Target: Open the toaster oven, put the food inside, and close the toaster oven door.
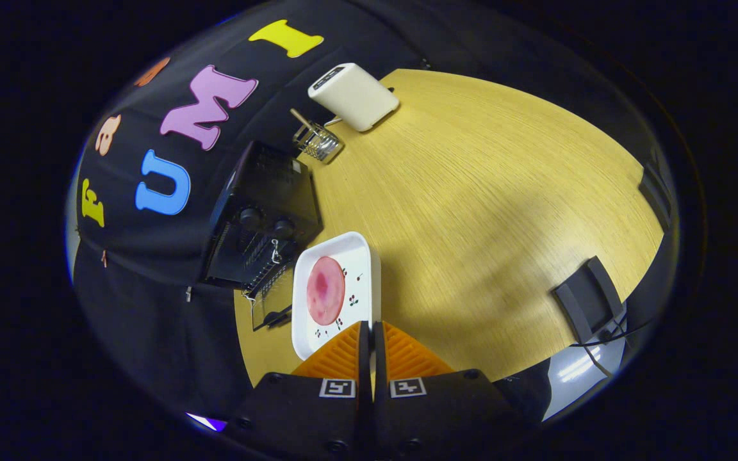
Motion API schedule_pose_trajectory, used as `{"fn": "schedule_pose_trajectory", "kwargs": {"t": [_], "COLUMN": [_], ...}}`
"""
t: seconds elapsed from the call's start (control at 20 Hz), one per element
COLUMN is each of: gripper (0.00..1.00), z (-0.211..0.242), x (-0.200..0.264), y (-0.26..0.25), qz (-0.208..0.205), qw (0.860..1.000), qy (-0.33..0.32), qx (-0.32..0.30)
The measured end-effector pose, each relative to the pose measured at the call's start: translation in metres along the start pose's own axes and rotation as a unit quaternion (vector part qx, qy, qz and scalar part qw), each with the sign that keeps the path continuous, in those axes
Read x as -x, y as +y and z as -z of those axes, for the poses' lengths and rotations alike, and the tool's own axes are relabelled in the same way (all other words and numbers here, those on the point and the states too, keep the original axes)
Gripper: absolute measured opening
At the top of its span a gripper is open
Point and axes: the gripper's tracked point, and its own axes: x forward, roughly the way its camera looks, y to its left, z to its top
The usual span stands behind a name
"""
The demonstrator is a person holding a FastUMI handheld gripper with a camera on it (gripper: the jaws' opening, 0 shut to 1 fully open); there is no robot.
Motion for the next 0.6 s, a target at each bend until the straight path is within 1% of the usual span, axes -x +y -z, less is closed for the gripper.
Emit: {"fn": "schedule_pose_trajectory", "kwargs": {"t": [0.2, 0.4, 0.6], "gripper": [0.05, 0.05, 0.05], "z": [0.007, 0.019, 0.032], "x": [0.004, -0.005, -0.028], "y": [0.046, 0.082, 0.116], "qz": [-0.043, -0.066, -0.08], "qw": [0.999, 0.998, 0.997], "qy": [0.0, 0.007, 0.006], "qx": [-0.024, -0.015, -0.015]}}
